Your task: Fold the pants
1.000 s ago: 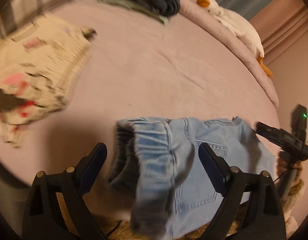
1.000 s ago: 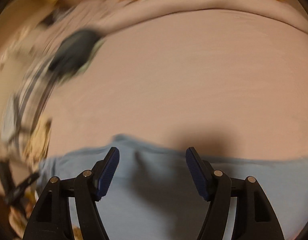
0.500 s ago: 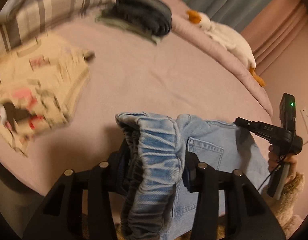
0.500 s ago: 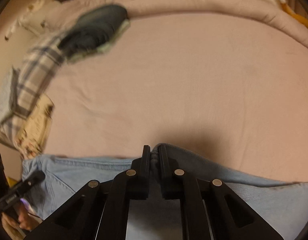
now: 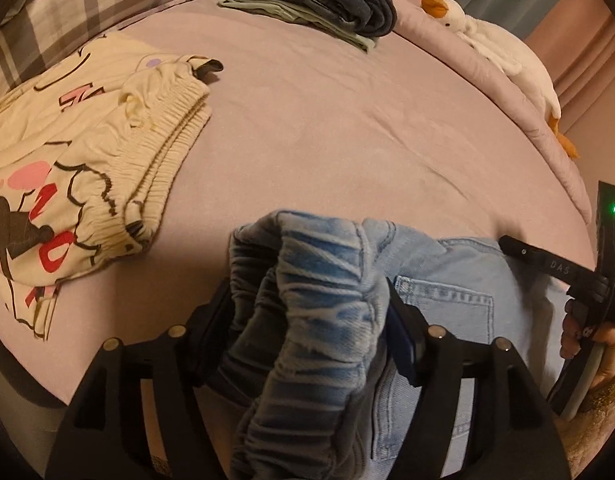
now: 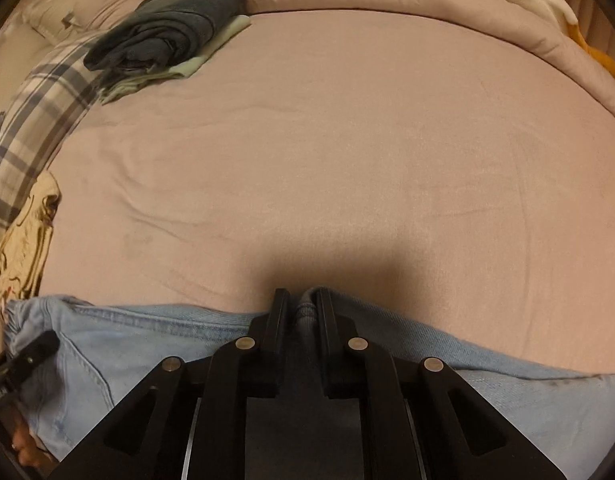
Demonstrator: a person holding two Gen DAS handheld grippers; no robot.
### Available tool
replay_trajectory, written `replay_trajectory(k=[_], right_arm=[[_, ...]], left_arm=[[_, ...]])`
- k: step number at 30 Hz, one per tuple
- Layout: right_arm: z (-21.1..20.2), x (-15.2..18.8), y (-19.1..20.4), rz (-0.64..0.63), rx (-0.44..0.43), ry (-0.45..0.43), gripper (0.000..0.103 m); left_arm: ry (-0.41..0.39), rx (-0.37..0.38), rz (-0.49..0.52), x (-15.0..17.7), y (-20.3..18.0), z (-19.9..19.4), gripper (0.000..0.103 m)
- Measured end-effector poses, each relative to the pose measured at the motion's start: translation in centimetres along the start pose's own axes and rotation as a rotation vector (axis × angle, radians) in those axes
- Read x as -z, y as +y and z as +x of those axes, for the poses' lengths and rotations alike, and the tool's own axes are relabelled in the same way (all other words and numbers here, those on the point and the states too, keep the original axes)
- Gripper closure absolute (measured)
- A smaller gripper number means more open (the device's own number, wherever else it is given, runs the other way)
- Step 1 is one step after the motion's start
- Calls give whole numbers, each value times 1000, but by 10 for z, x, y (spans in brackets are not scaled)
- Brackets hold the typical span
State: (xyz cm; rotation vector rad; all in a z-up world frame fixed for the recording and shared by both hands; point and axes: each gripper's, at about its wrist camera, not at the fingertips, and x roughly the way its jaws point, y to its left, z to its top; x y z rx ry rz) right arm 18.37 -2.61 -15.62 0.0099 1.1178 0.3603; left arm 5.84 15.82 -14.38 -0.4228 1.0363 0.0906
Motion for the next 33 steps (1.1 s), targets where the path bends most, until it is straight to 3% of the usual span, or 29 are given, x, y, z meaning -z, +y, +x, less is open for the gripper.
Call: replay_trajectory(k=[4, 15, 33], right_arm=[[0, 2, -1, 35, -19, -16, 93], [-6, 4, 3, 73, 37, -37, 93], [-10, 5, -4, 116, 52, -24, 93]], left_arm=[[-15, -20, 25, 6, 1, -2, 33], [-12, 6, 46, 5, 5, -1, 32], [-24, 37, 86, 4, 6, 1, 30]])
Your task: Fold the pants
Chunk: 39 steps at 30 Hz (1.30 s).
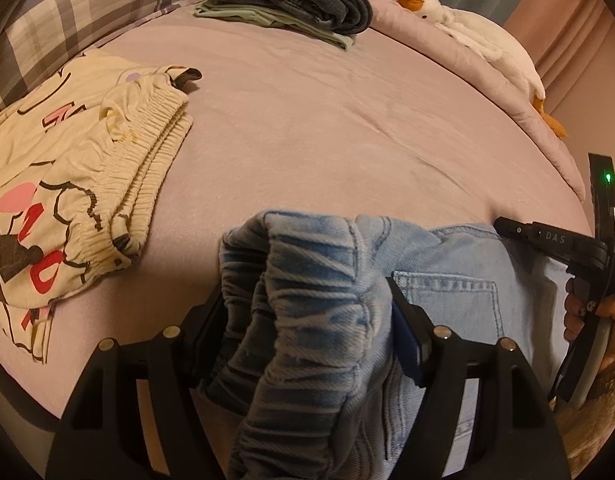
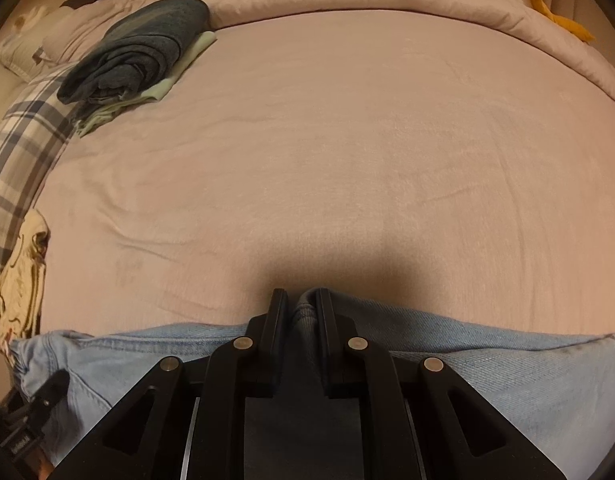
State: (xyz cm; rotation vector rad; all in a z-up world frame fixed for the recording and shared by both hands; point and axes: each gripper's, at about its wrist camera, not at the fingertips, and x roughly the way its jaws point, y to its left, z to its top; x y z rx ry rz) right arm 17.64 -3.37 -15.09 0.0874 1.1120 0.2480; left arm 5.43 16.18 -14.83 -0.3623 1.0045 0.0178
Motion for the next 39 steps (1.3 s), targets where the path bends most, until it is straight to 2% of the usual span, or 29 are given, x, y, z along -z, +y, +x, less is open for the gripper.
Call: replay_trajectory(k=[10, 15, 19, 23, 26, 29, 31, 32, 34, 36, 38, 39], right_arm=[[0, 0, 5, -45, 23, -1, 93], [0, 1, 6, -63, 28, -14, 93], [0, 1, 7, -83, 36, -13, 93], [0, -1, 4, -94, 22, 0, 93], [0, -2, 2, -81, 6, 2, 93], [0, 0, 0, -72, 0, -6, 93], [0, 1, 1, -72, 4, -8, 93], [0, 1, 2, -73, 7, -9, 93], [-1, 3, 2, -73, 9, -13, 93], [-1, 3, 2, -75, 9, -13, 93], [-1, 2, 1, -72, 7, -12, 93], [-1, 2, 1, -72, 9, -12, 93]], left_arm=[[-26, -12, -27, 4, 0, -1, 30], [-22, -60, -34, 4, -7, 0, 28], [-13, -71, -45, 1, -8, -4, 27], [-1, -50, -86, -8, -10, -28, 37], [-91, -13, -108, -9, -15, -64, 37], [-104, 43, -110, 1, -26, -83, 37], [-103, 25, -87, 8, -33, -85, 37], [-78, 33, -86, 13, -36, -83, 38], [-50, 82, -113, 21, -38, -82, 45], [-53, 102, -86, 26, -43, -83, 45], [-53, 71, -57, 27, -46, -78, 45], [-27, 50, -58, 29, -45, -69, 46]])
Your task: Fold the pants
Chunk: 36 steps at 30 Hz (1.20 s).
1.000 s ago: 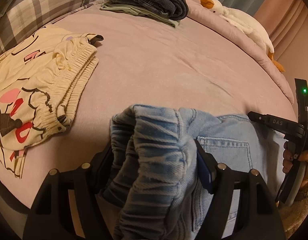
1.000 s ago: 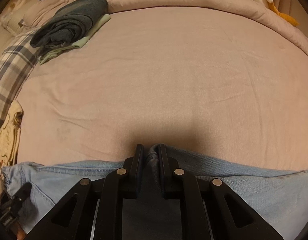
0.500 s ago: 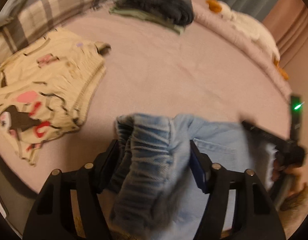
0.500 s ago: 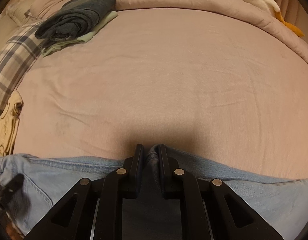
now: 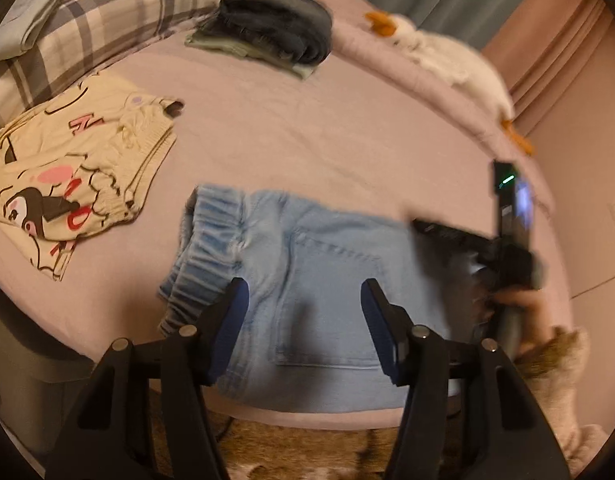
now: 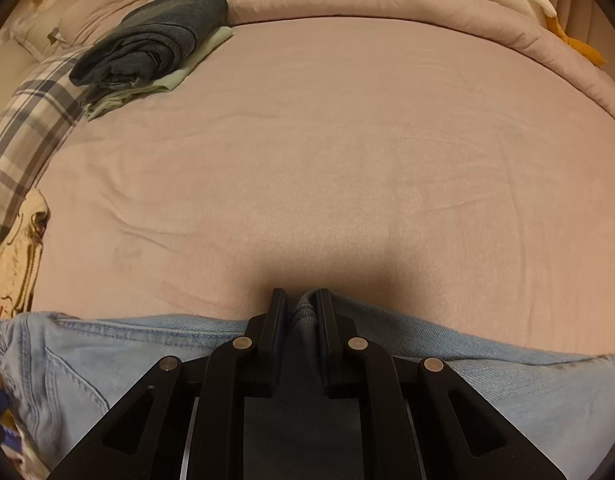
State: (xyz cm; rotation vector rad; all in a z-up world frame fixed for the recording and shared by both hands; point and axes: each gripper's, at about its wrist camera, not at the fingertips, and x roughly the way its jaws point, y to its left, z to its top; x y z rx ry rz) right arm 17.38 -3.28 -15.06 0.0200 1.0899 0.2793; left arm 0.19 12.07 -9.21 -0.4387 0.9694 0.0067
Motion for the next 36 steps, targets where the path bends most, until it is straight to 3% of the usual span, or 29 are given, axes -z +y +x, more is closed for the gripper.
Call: replay_trajectory(k=[2, 4, 14, 18, 20, 21, 22, 26, 29, 33, 36], right_arm=[[0, 0, 0, -4, 5, -2, 93], [0, 0, 0, -5, 8, -5, 93], [-1, 1, 2, -15, 21, -10, 93], [-10, -1, -13, 29, -66, -10, 93], [-24, 3, -26, 70, -86, -19, 74], [-36, 7, -34, 83, -56, -42, 52], [-46, 11, -40, 88, -22, -65, 40], [-101, 42, -96, 159, 60, -149, 40], [-128, 77, -159, 319, 94, -149, 38], [-152, 129, -234, 505, 280, -115, 38], [-167, 168, -282, 645, 330, -112, 38]], left_arm=[[61, -8, -16, 6, 7, 24, 49], [83, -66, -12, 10, 12, 38, 62], [82, -66, -18, 12, 16, 40, 65], [79, -88, 9, 14, 11, 39, 65], [76, -81, 8, 13, 13, 39, 65], [78, -79, 7, 12, 14, 39, 65], [80, -80, 7, 12, 14, 39, 65], [94, -87, 20, 9, 10, 42, 59], [92, -103, 58, 10, 3, 45, 52], [95, -136, 81, 10, -4, 49, 46], [109, -155, 84, 8, -8, 50, 44]])
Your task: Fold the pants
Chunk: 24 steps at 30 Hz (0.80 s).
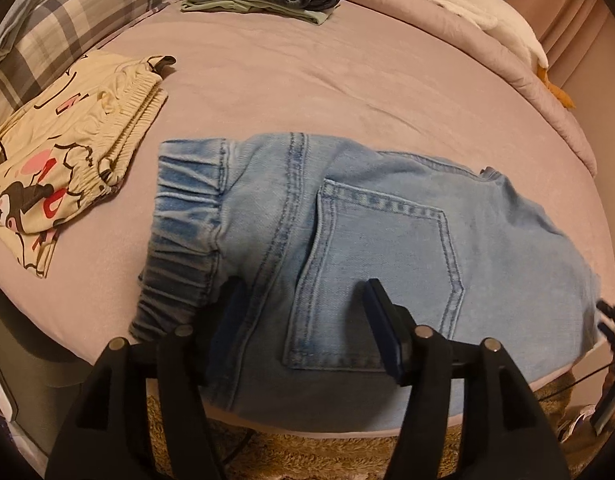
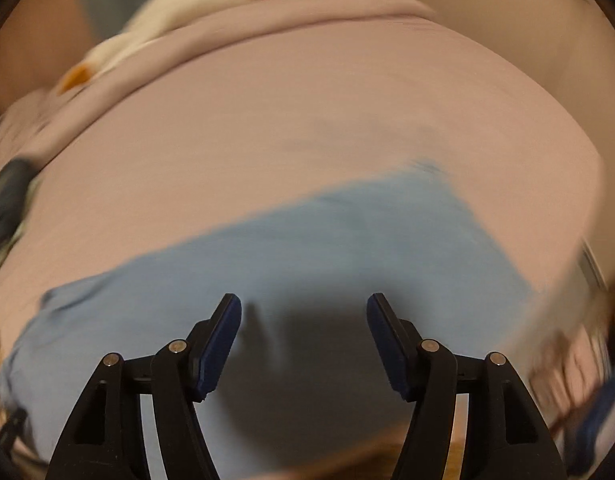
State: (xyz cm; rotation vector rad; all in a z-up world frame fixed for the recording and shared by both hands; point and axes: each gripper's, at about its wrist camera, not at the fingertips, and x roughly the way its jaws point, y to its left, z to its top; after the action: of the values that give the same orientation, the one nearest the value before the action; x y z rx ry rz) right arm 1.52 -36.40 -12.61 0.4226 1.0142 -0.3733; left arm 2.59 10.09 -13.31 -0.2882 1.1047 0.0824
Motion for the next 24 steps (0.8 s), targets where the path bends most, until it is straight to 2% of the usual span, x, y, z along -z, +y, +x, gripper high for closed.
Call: replay_trajectory(k=[2, 3, 4, 5, 8, 9, 10, 11, 12, 14, 15, 16, 20, 24], right_arm=[[1, 0, -36, 102, 31, 5, 38], [-1, 1, -46, 127, 45, 1, 38], [-3, 1, -58, 150, 55, -8, 38], [-5, 2, -63, 162, 53, -16, 38], [-2, 4, -73, 198, 15, -18, 38], [0, 6, -76, 217, 4, -11, 43], [1, 9, -74, 224, -1, -9, 53], [-1, 12, -69, 219, -3, -11, 56], [-1, 12, -64, 210, 2, -19, 57], [-3, 14, -69, 214, -14, -35, 67], [0, 12, -72, 226, -12, -31, 81], [2, 11, -78, 237, -1, -28, 97], [-10, 12, -85, 266, -29, -53, 98], [-29, 10, -88, 268, -66, -103, 98]], left_arm=[[12, -42, 15, -3, -8, -6, 48], [6, -39, 32, -6, -15, -14, 52], [-6, 6, 44, -9, -21, -21, 53], [-18, 103, 56, -13, -32, -30, 53], [-38, 255, 102, -29, -64, -36, 53], [-31, 271, 119, -34, -74, -31, 53], [-8, 287, 139, -43, -89, -20, 53], [15, 312, 149, -50, -101, -9, 54], [33, 334, 153, -55, -109, 0, 60], [75, 397, 152, -68, -129, 20, 67], [80, 428, 160, -74, -139, 29, 68], [83, 431, 175, -79, -150, 41, 69], [150, 364, 198, -82, -175, 78, 75], [143, 358, 163, -84, -172, 93, 78]])
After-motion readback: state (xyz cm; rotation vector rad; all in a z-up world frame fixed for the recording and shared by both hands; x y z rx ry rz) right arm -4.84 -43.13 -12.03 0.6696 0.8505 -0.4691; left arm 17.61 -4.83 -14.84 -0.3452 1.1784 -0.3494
